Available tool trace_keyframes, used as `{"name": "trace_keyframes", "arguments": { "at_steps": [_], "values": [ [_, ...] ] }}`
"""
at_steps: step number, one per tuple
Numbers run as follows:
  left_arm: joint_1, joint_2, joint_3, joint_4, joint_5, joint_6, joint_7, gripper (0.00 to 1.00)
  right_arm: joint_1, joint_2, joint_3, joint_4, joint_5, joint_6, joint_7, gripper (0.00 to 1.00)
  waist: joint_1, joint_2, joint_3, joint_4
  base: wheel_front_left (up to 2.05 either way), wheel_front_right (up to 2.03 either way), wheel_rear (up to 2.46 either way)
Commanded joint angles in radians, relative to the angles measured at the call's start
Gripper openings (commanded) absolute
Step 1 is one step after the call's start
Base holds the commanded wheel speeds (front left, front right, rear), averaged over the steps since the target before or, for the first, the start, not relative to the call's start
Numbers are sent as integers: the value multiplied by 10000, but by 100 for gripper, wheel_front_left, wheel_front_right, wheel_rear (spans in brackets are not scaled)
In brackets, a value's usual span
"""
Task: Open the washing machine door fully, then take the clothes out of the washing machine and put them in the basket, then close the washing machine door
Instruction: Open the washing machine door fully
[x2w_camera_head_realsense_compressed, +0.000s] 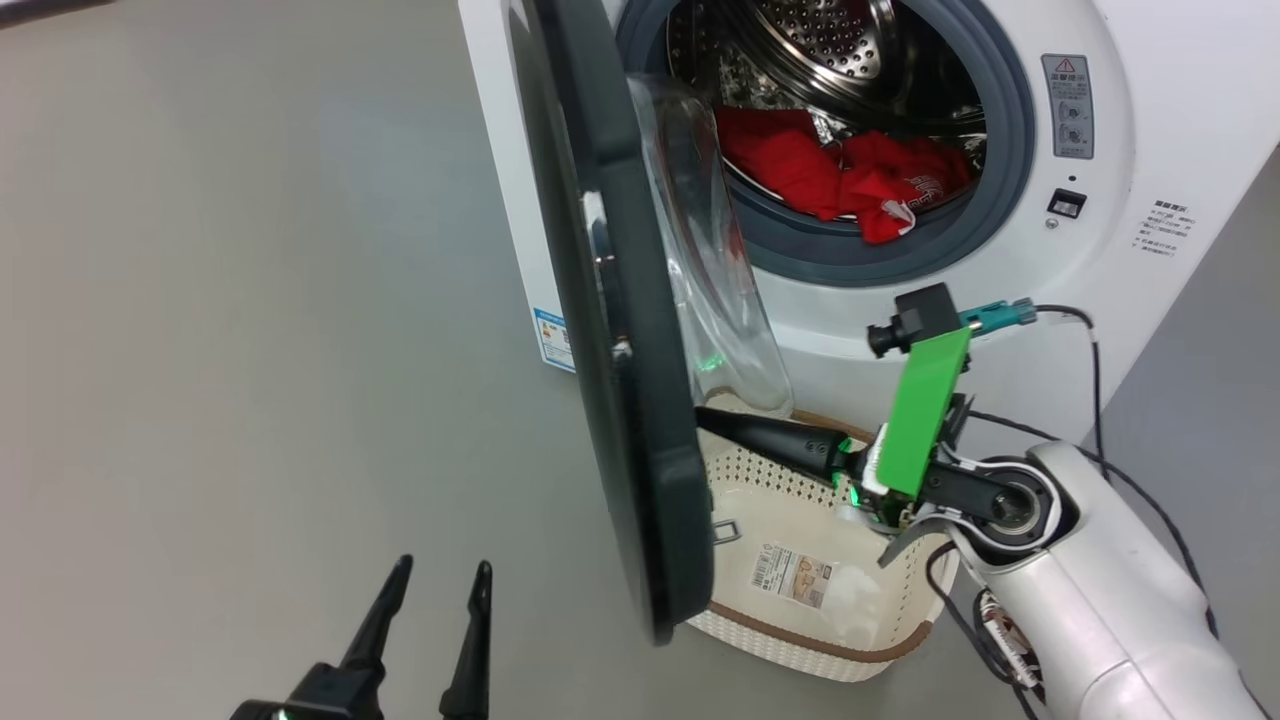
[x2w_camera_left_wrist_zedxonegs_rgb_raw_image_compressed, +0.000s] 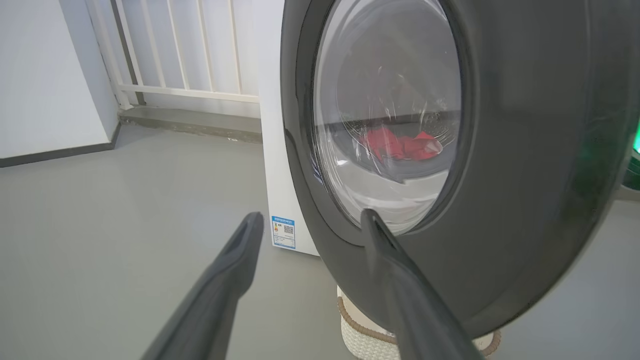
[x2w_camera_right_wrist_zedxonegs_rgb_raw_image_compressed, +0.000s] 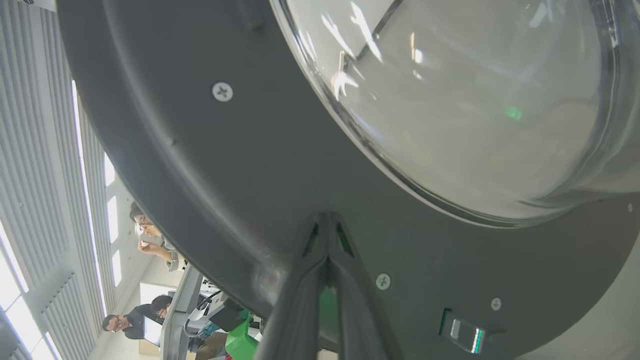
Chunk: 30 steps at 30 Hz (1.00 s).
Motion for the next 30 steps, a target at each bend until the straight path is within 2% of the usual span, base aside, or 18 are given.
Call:
{"name": "trace_keyframes", "arguments": {
  "at_steps": [1, 9, 30],
  "values": [
    [-136, 120, 373, -292, 120, 132, -122, 100, -87, 284, 134, -320, -59, 17, 89, 0, 0, 0, 9, 14, 0, 0, 0],
    [16, 120, 707, -562, 102, 393, -122, 100, -336, 627, 235, -154, -172, 17, 267, 0, 0, 0, 108, 108, 0, 0, 0],
    [104, 120, 882, -829, -11, 552, -122, 100, -623, 1068, 497, 38, -357, 17, 443, 0, 0, 0, 285, 203, 0, 0, 0]
  ]
}}
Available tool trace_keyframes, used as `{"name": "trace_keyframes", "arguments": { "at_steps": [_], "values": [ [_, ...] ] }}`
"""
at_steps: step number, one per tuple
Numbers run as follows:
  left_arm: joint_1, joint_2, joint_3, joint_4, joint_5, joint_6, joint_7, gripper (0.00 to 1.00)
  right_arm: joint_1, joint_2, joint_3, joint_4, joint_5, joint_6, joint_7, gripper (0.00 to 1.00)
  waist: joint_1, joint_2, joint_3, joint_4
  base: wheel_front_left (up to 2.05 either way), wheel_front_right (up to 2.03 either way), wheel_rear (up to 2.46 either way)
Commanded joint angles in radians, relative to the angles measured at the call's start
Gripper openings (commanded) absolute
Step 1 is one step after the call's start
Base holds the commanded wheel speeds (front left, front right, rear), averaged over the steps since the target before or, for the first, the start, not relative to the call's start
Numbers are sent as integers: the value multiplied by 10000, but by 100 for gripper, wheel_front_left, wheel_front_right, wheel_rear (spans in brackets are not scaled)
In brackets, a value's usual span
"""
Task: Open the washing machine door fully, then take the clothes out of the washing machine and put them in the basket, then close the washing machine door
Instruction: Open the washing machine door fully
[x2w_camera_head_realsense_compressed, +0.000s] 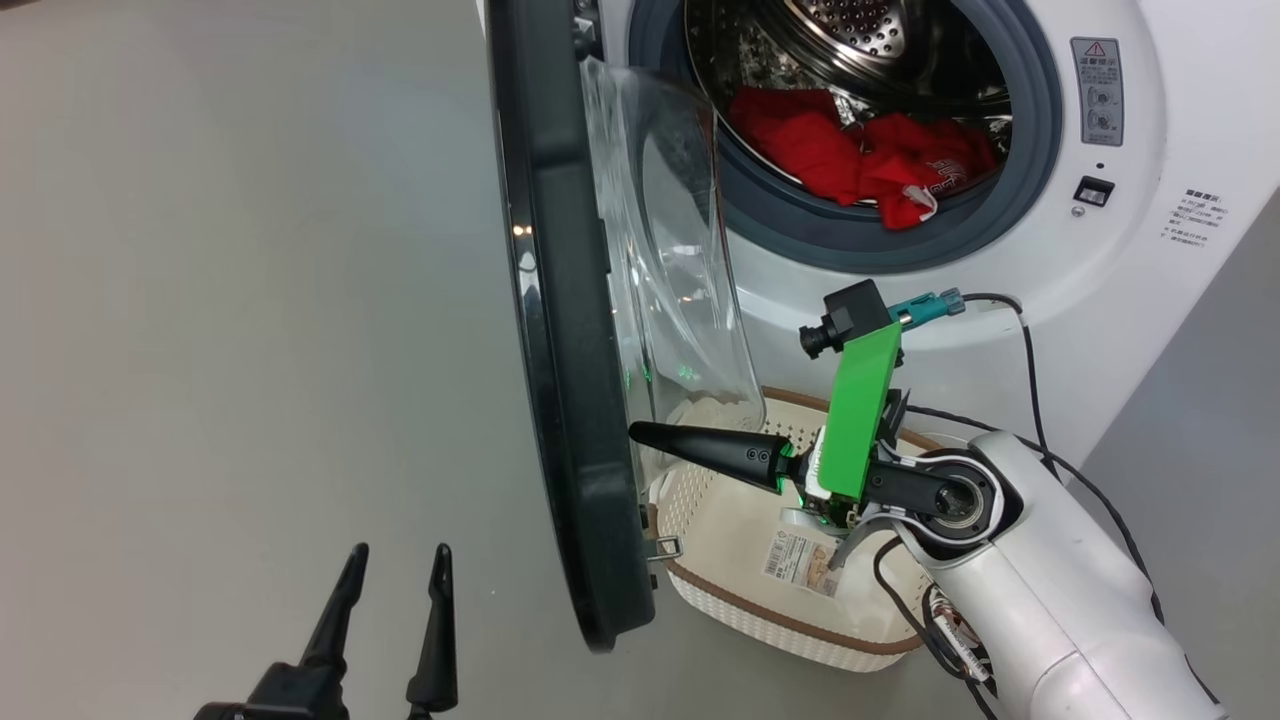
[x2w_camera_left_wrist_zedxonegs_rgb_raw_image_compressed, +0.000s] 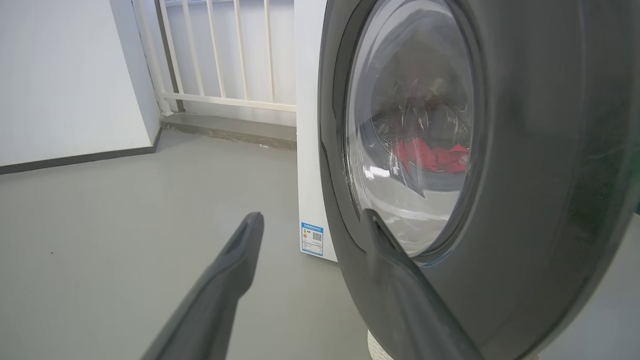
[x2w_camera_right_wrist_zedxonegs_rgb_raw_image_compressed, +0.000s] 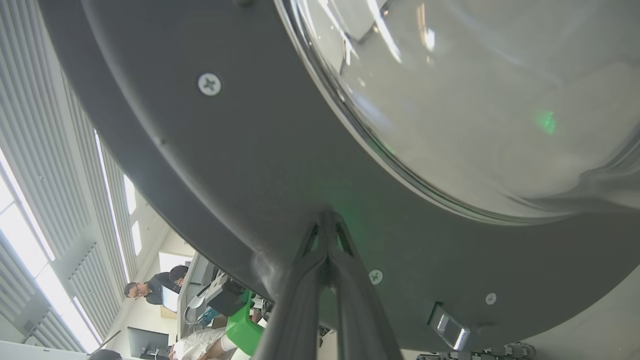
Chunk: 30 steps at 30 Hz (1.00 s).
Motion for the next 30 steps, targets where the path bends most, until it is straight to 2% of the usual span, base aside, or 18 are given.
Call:
{"name": "trace_keyframes", "arguments": {
  "at_steps": [1, 6, 8, 9, 10, 19, 30],
  "values": [
    [-96, 121, 342, -233, 0, 102, -122, 100, -188, 300, 117, -297, -185, 17, 31, 0, 0, 0, -21, -11, 0, 0, 0],
    [-166, 121, 317, -77, 0, 18, -122, 100, -29, 188, 13, -374, -282, 17, -200, 0, 0, 0, -112, -62, 0, 0, 0],
    [-211, 121, 318, -13, -39, -47, -122, 100, 62, 122, -18, -410, -356, 17, -352, 42, 0, 0, -163, -86, 0, 0, 0],
    [-237, 121, 327, 21, -72, -87, -122, 100, 124, 82, -34, -427, -386, 17, -430, 67, 0, 0, -189, -98, 0, 0, 0],
    [-255, 121, 336, 68, -80, -118, -122, 100, 193, 40, -54, -436, -409, 17, -511, 100, 0, 0, -217, -110, 0, 0, 0],
    [-469, 121, 401, 419, 19, -341, -122, 100, 805, -491, -178, -434, -663, 17, -1228, 100, 0, 0, -430, -225, 0, 0, 0],
    [-536, 132, 566, 752, 185, -574, -122, 100, 1841, -1432, -76, -537, -1148, 17, -2738, 100, 0, 0, -784, -416, 0, 0, 0]
  ]
}}
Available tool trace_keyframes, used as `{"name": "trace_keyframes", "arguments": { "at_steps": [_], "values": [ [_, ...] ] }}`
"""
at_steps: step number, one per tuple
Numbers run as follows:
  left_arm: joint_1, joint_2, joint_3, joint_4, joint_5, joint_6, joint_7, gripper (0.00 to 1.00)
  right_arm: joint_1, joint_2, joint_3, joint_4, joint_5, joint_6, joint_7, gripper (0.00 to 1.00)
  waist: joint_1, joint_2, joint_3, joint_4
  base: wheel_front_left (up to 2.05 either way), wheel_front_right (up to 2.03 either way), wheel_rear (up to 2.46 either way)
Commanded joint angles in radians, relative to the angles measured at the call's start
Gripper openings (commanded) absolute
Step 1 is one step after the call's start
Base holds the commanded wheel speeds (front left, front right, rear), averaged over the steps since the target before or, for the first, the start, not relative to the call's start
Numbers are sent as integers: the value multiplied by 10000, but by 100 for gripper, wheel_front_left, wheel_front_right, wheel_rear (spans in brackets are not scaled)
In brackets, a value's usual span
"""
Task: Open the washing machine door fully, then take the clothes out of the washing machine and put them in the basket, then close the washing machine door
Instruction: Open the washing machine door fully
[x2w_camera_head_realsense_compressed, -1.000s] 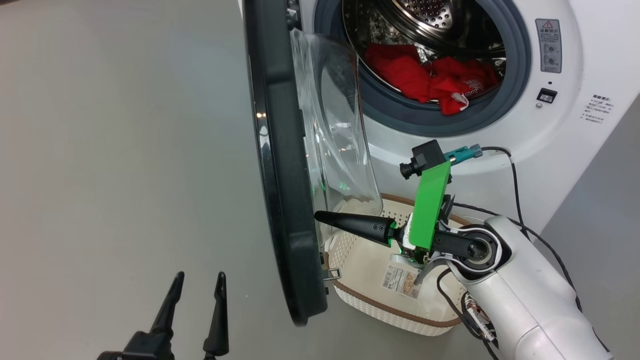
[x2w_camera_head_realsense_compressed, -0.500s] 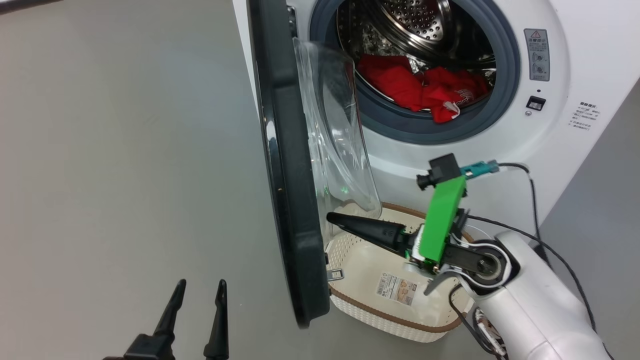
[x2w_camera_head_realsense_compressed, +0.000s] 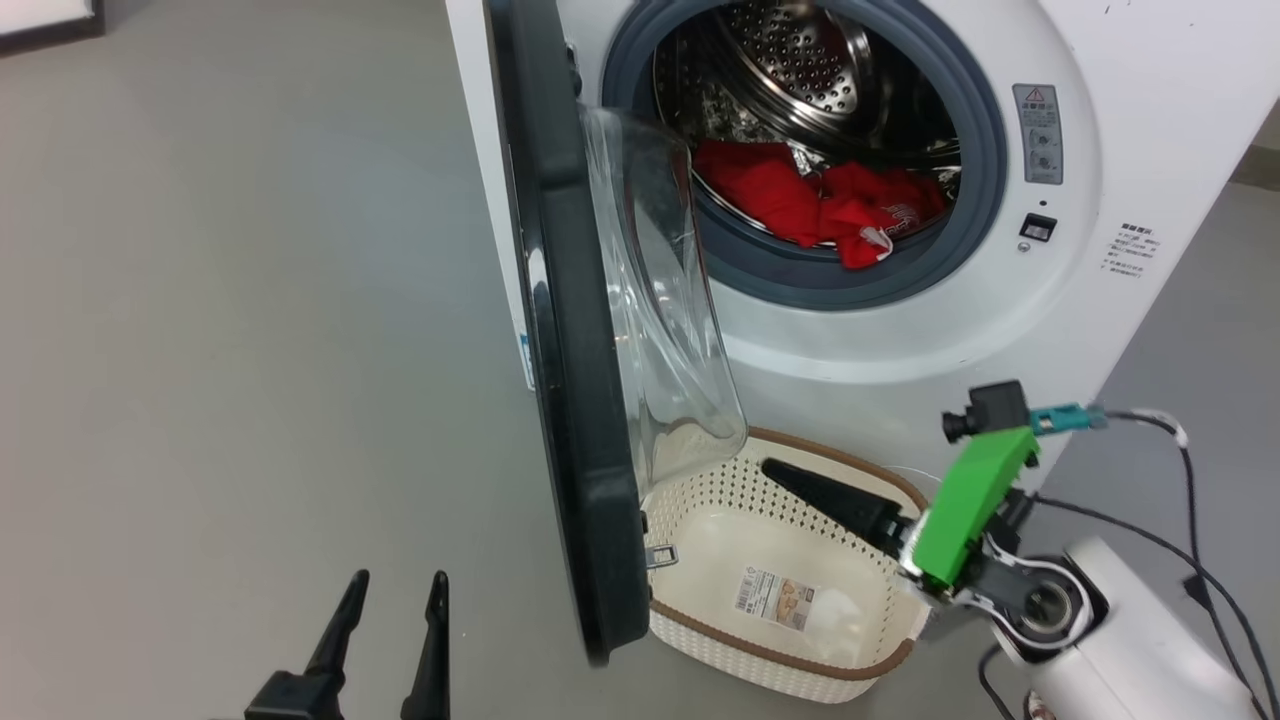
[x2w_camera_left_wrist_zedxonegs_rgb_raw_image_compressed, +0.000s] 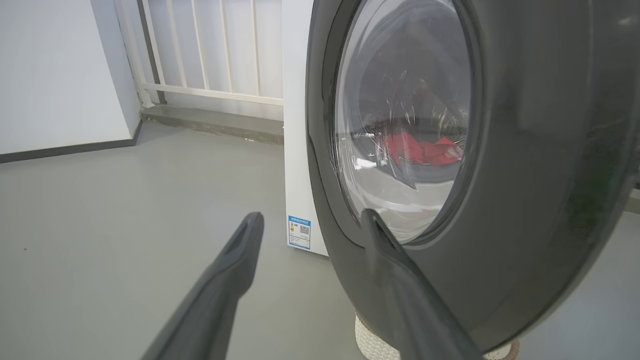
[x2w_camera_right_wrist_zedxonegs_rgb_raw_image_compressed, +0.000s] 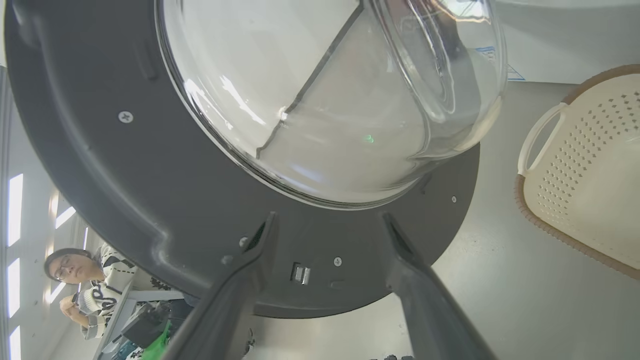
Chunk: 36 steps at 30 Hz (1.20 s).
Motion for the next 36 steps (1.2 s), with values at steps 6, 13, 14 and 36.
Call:
{"name": "trace_keyframes", "arguments": {
  "at_steps": [6, 13, 14, 36],
  "values": [
    [-372, 166, 520, -144, 215, -122, -122, 100, 623, -631, 484, -315, -751, 17, -1426, 100, 0, 0, -199, -277, 0, 0, 0],
    [-210, 178, 730, -177, 247, -157, -122, 100, 1015, -1362, 1738, -296, -1857, 17, -3217, 100, 0, 0, -258, -572, 0, 0, 0],
    [-197, 177, 746, -175, 253, -170, -122, 100, 1044, -1461, 1919, -267, -1991, 17, -3512, 100, 0, 0, -254, -604, 0, 0, 0],
    [-13, 144, 1079, -49, 190, -225, -122, 100, 1637, -1397, 192, 13, -7248, 17, -7662, 100, 0, 0, -200, -988, 0, 0, 0]
  ]
}}
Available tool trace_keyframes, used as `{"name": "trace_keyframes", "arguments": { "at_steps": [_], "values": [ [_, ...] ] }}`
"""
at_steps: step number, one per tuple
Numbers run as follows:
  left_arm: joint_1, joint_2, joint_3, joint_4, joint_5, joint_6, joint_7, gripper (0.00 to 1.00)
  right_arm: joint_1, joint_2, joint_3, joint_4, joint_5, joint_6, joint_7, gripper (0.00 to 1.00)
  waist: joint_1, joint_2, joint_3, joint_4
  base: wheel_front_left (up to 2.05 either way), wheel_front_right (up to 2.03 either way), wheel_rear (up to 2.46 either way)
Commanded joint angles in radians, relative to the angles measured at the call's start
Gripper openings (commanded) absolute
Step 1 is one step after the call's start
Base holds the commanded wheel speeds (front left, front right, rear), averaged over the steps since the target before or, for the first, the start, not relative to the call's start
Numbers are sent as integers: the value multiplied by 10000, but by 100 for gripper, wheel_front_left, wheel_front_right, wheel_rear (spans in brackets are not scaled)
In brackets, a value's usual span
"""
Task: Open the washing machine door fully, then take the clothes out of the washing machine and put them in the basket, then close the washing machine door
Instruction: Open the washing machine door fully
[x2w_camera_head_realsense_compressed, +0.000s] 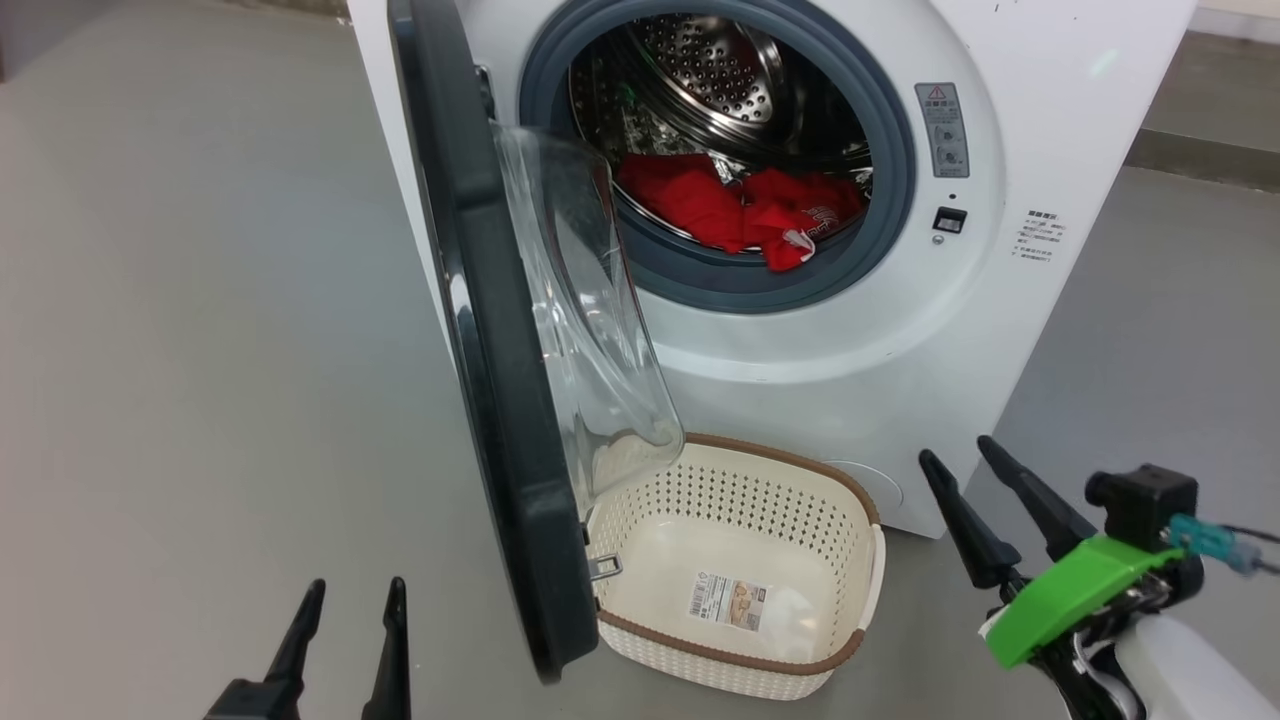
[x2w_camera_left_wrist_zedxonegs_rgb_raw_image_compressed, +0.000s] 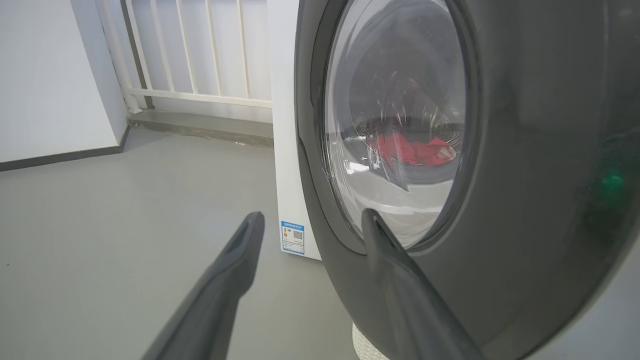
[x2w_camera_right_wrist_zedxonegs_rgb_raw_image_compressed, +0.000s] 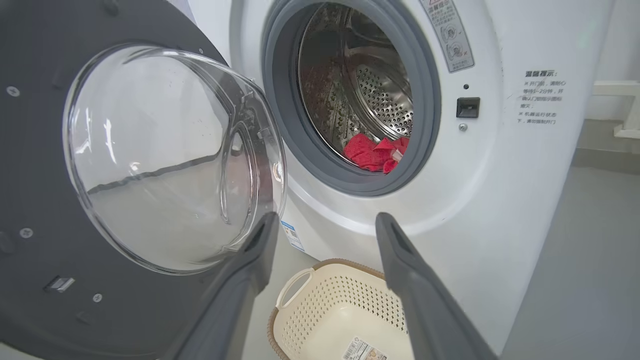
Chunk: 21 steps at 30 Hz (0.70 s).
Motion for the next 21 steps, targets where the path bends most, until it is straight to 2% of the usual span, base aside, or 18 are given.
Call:
{"name": "trace_keyframes", "arguments": {
  "at_steps": [1, 6, 10, 15, 21],
  "values": [
    [-98, 106, 349, -174, -98, -55, -122, 100, 358, 37, -147, -335, -394, 16, -117, 100, 0, 0, 1, -3, 0, 0, 0],
    [-103, 96, 457, -112, -359, -94, -122, 100, 1106, 532, -1454, -1358, -2176, 16, -118, 100, 0, 0, 42, -23, 0, 0, 0],
    [-106, 92, 519, -36, -436, -114, -122, 100, 1594, 778, -1994, -1883, -3201, 16, -119, 100, 0, 0, 64, -37, 0, 0, 0],
    [-94, 89, 566, 9, -435, -106, -122, 100, 2101, 1027, -2522, -2181, -4074, 16, -119, 100, 0, 0, 38, -67, 0, 0, 0],
    [-58, 86, 590, 35, -368, -73, -122, 100, 2628, 1417, -3074, -2404, -4401, 16, -119, 100, 0, 0, 2, -107, 0, 0, 0]
  ]
}}
